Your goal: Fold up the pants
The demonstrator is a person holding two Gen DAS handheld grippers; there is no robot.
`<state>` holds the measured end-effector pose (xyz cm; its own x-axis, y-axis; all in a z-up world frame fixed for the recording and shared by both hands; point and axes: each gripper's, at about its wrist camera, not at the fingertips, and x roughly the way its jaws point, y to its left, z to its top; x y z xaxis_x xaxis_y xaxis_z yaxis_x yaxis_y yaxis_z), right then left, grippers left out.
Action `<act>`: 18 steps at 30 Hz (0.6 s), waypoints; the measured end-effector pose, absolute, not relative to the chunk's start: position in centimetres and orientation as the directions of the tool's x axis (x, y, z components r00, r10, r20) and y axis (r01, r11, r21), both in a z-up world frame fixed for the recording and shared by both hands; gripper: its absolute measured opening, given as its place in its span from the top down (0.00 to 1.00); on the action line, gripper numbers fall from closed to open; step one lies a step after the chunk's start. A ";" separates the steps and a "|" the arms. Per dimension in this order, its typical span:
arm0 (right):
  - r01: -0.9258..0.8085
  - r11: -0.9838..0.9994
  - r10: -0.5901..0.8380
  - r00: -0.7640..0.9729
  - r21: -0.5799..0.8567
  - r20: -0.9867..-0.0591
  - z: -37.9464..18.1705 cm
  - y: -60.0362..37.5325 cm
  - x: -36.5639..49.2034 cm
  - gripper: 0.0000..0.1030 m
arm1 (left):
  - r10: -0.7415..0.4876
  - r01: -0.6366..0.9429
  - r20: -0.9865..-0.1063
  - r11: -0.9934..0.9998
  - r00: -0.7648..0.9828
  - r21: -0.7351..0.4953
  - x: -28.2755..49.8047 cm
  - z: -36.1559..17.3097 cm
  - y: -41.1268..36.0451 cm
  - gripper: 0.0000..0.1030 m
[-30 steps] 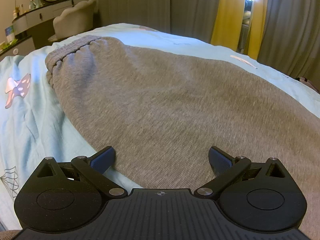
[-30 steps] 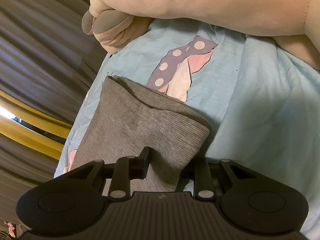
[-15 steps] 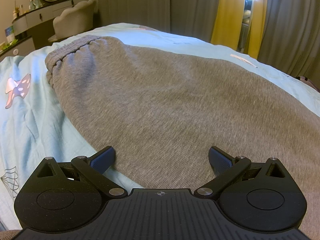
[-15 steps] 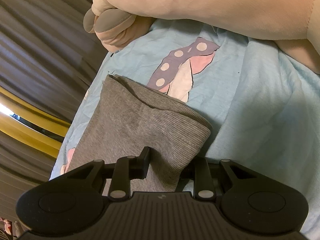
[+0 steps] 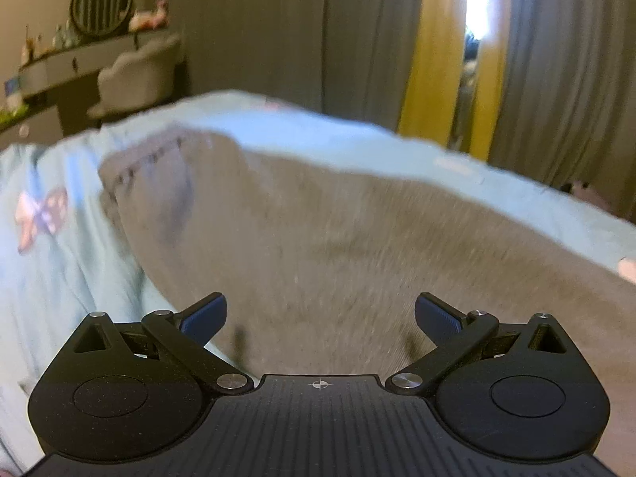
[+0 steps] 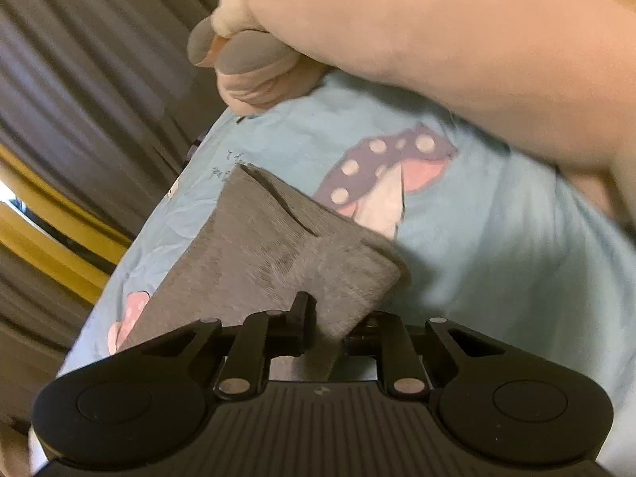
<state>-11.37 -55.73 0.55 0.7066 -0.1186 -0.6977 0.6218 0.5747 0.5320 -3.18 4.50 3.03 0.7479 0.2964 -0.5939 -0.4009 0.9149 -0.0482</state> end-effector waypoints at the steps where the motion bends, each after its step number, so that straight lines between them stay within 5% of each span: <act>1: 0.611 0.592 -0.122 0.712 0.525 -0.692 1.3 -55.6 -11.2 0.89 | 0.290 -0.399 -0.581 0.915 0.760 -0.066 -3.8 3.7 4.8 0.00; 8: 0.385 0.848 -0.154 0.837 0.365 -0.525 11.6 -47.8 -7.9 0.91 | 0.231 -0.414 -0.501 0.862 0.834 -0.292 -9.3 5.7 8.1 0.00; 12: -0.011 0.970 0.100 0.930 0.245 -0.355 16.8 -36.6 -6.5 0.91 | 0.257 -0.458 -0.482 0.811 0.838 -0.364 -9.9 5.5 9.4 0.00; 15: -0.237 0.948 0.302 0.878 0.212 -0.372 16.4 -28.5 -5.2 0.91 | 0.269 -0.487 -0.499 0.787 0.824 -0.379 -9.4 5.0 10.0 0.00; 18: -0.217 0.953 0.293 0.832 0.209 -0.471 12.6 -24.2 -3.8 0.91 | 0.267 -0.506 -0.524 0.771 0.809 -0.388 -9.5 4.9 10.5 0.00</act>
